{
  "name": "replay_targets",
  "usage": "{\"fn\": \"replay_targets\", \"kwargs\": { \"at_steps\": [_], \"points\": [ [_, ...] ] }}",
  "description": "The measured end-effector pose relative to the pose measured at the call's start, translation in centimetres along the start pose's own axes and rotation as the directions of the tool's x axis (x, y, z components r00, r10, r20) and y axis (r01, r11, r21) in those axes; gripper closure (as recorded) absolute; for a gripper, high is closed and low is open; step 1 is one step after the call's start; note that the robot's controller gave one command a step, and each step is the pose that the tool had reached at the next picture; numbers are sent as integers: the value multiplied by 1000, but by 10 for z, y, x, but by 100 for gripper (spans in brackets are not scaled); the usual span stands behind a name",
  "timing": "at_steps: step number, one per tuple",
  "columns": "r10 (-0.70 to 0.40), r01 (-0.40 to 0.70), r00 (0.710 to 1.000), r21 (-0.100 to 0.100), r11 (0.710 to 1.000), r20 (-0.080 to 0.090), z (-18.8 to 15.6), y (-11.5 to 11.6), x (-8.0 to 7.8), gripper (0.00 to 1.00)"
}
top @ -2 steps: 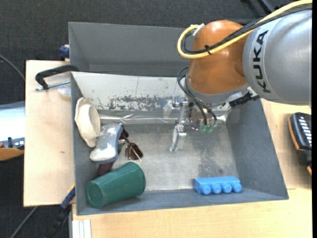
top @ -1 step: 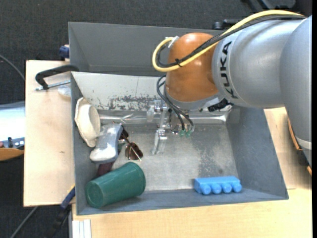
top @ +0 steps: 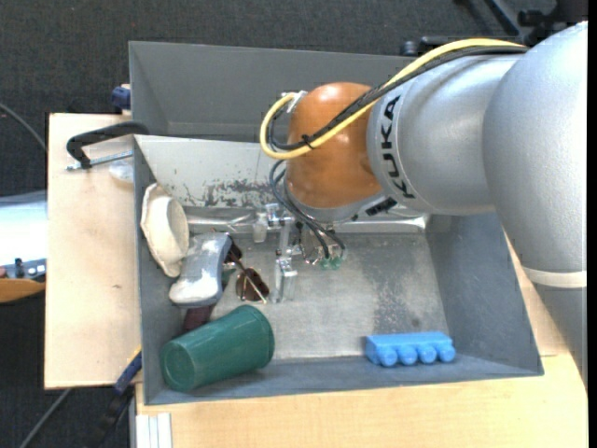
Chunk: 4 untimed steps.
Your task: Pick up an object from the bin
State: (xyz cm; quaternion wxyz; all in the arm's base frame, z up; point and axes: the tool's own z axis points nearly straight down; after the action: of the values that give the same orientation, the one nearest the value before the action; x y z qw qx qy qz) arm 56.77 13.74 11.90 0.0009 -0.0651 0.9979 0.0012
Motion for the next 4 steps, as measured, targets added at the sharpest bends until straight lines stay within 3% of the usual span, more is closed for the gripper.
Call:
{"fn": "replay_targets", "kwargs": {
  "at_steps": [1,2,3,4],
  "points": [
    [-11,12,1000,-2,1000,12,41,41,-26,0],
    [47,-47,999,-4,999,12,47,51,-3,0],
    [261,-261,965,-7,965,14,48,78,3,100],
    [261,-261,965,-7,965,14,48,78,3,100]
  ]
}}
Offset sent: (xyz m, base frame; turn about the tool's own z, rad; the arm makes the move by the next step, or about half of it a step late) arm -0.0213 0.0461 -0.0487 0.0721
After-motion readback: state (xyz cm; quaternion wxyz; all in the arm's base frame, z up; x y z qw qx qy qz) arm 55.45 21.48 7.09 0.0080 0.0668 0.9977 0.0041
